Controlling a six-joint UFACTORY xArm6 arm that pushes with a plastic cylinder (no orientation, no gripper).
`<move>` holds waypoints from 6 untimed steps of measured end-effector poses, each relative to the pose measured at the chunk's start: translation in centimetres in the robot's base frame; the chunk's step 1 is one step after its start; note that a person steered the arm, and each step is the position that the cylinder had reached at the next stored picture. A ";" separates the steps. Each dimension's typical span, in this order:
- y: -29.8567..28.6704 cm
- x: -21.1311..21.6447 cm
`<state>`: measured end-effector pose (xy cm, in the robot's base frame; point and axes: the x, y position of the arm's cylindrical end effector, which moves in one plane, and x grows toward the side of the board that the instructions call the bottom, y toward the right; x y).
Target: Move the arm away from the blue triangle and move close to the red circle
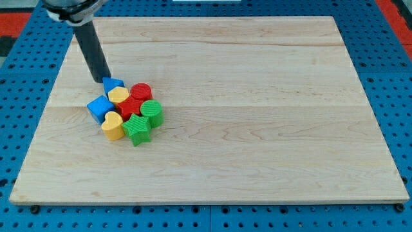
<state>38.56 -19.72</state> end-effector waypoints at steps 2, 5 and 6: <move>1.6 0.0; 6.4 1.5; 8.6 0.7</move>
